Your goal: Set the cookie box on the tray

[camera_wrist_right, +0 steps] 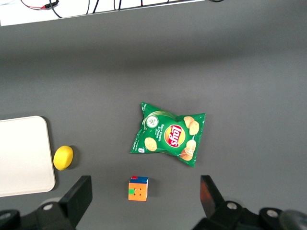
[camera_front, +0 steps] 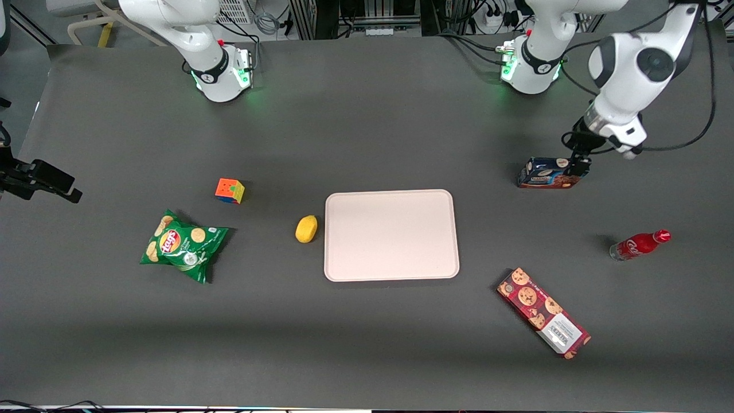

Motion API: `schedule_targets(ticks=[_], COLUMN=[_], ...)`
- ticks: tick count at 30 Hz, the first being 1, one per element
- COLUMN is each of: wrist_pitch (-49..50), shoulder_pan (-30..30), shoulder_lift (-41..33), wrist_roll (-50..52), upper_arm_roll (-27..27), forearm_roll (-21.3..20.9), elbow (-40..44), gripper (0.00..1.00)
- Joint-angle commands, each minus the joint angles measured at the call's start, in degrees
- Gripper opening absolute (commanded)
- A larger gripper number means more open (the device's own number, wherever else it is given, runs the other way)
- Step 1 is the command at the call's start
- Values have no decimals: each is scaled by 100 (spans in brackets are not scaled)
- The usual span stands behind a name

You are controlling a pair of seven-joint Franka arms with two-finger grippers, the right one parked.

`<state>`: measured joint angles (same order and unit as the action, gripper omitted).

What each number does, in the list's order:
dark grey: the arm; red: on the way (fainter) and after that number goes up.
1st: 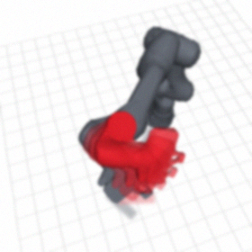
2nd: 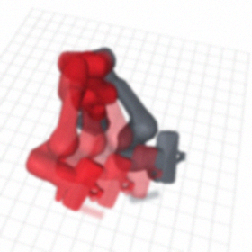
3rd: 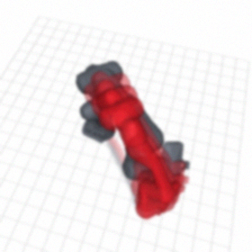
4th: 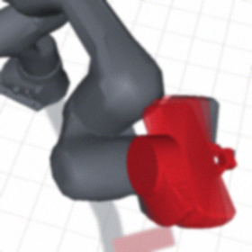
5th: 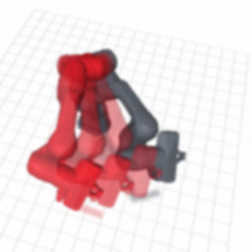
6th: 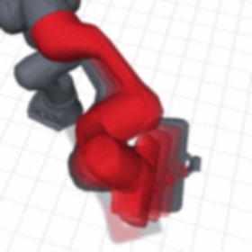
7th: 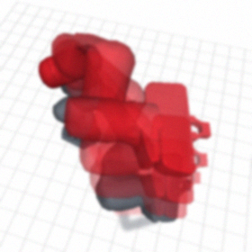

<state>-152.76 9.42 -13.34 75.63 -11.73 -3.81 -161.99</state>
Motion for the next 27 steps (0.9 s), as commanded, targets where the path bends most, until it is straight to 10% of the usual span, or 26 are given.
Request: schedule_targets(ticks=[1,5,8,9,10,27], wrist_pitch=[-254,-306,-464,-534,-613,95], shoulder_pan=[69,86,95,95,95,104], shoulder_lift=[138,226,410,472,533,578], wrist_roll=[189,189,198,189,189,128], upper_arm_roll=[4,13,31,31,40,206], forearm_roll=[-76,-76,-76,-76,-76,-76], elbow=[-140,-158,-158,-158,-149,632], gripper=[100,100,50,15,0,0])
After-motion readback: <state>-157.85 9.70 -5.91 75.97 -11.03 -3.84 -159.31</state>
